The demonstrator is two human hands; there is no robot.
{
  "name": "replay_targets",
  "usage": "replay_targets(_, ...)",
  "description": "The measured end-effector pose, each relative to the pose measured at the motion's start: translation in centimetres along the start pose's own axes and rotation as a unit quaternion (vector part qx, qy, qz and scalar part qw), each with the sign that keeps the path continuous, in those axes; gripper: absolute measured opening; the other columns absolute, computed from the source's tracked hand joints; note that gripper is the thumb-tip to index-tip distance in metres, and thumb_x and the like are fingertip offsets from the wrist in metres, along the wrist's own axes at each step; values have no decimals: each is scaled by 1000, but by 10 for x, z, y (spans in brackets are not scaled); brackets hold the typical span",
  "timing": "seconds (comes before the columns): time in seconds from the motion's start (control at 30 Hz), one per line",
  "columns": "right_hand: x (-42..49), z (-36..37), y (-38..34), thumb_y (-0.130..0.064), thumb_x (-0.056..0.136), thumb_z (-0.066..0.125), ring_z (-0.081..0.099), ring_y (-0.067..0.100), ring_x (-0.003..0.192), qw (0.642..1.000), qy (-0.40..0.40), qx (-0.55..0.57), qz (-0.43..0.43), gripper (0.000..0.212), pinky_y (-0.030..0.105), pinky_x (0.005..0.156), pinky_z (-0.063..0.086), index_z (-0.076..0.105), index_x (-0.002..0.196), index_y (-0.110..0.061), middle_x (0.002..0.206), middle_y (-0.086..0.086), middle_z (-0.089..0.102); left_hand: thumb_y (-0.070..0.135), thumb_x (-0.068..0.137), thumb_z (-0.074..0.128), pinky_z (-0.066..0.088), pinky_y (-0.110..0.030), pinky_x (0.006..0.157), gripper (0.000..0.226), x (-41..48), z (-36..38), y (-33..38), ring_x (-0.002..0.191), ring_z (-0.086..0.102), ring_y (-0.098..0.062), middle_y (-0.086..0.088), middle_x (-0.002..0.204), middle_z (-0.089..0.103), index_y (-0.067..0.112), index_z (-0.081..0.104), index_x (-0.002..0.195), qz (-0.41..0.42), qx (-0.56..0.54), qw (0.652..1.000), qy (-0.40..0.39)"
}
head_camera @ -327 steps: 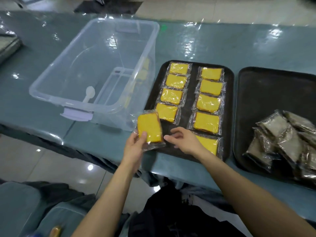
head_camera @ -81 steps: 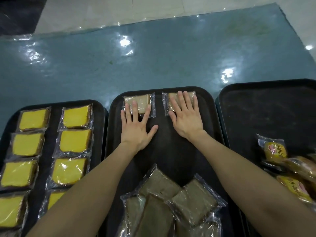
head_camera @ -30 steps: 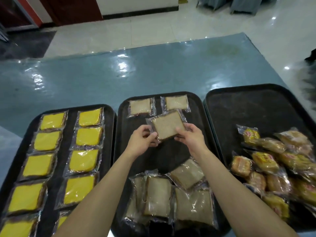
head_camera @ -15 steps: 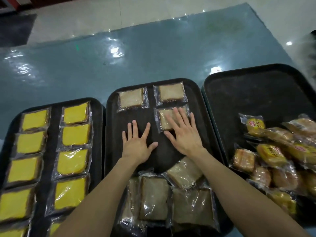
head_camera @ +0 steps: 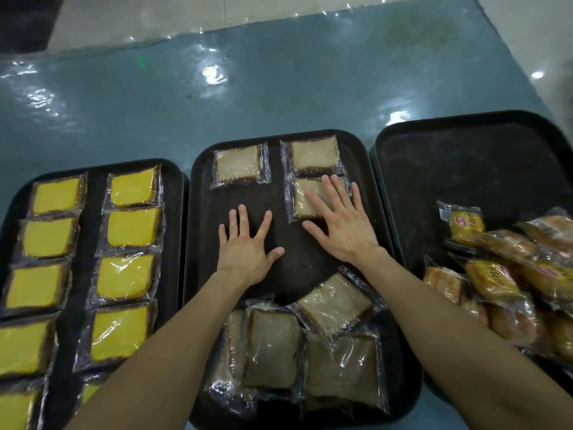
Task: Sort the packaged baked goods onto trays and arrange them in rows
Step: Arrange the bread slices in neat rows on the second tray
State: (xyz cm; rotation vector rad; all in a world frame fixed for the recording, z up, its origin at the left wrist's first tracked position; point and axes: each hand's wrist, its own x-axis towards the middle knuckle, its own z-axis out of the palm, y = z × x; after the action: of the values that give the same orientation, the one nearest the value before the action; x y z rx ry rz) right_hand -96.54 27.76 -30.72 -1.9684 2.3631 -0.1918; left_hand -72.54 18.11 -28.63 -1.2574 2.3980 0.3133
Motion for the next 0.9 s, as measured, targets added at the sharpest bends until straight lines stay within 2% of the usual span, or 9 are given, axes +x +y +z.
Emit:
replay_targets(0.1, 10, -7, -14, -67, 113, 18, -5, 27, 169, 999, 27, 19, 39, 72, 61, 134, 4, 18, 174, -30, 183, 9, 5, 81, 103, 26, 2, -62, 135, 89, 0, 0, 0, 166, -21, -41, -20, 177, -29, 44, -22, 169, -2, 2, 1000, -2)
replay_targets(0.2, 22, -3, -32, -66, 113, 19, 0, 28, 169, 996, 20, 28, 78, 71, 61, 134, 4, 21, 174, -29, 182, 10, 12, 81, 103, 26, 1, -62, 135, 90, 0, 0, 0, 165, -23, -41, -19, 176, -31, 44, -24, 168, -3, 3, 1000, -5)
replay_targets(0.33, 19, 5, -27, -66, 112, 25, 2, 27, 169, 999, 21, 16, 40, 71, 61, 134, 5, 25, 173, -29, 181, 10, 16, 80, 104, 26, 0, -62, 135, 89, 1, 2, -1, 165, -25, -41, -20, 175, -34, 44, -26, 167, -5, 4, 1000, -15)
replay_targets(0.53, 22, 2, -2, -72, 111, 23, -1, 22, 169, 999, 3, 4, -41, 73, 58, 135, 4, 26, 172, -33, 182, 6, 14, 81, 104, 24, -1, -62, 135, 89, 1, 3, -2, 165, -25, -42, -20, 175, -33, 44, -26, 167, -5, 8, 1000, -17)
replay_targets(0.7, 19, -7, -2, -69, 112, 21, -1, 22, 169, 999, -10, 15, -30, 74, 58, 135, 2, 20, 174, -28, 182, 6, 10, 81, 104, 25, -1, -62, 135, 89, 1, 0, -2, 165, -25, -42, -20, 175, -32, 44, -25, 168, -5, 6, 1000, -21)
replay_targets(0.73, 15, -12, -5, -64, 114, 23, 4, 23, 169, 999, -2, 31, -17, 72, 59, 135, 4, 22, 173, -25, 182, 7, 14, 81, 104, 25, 0, -62, 135, 89, 1, -1, -2, 165, -24, -42, -20, 176, -32, 44, -24, 168, -4, 6, 1000, -20)
replay_targets(0.8, -1, -25, -9, -50, 115, 38, 35, 28, 160, 995, 32, 94, 10, 60, 57, 132, 24, 40, 165, -18, 169, 9, 43, 81, 103, 27, 1, -62, 135, 90, 0, -2, -3, 165, -22, -42, -20, 176, -30, 44, -23, 169, 0, 4, 1000, -19)
replay_targets(0.83, -11, -34, -11, -43, 113, 46, 53, 28, 144, 991, 47, 124, 15, 49, 54, 124, 39, 55, 153, -16, 152, 7, 60, 82, 103, 28, 2, -62, 135, 90, 0, -3, -3, 166, -21, -42, -20, 177, -29, 44, -21, 169, 2, 4, 1000, -17)
replay_targets(0.9, -35, -52, -13, -39, 109, 55, 63, 20, 114, 988, 36, 147, 30, 31, 47, 100, 57, 72, 125, -18, 117, 0, 70, 83, 103, 29, 4, -62, 135, 91, 0, -5, -4, 166, -18, -42, -19, 178, -26, 45, -19, 170, 4, 3, 1000, -11)
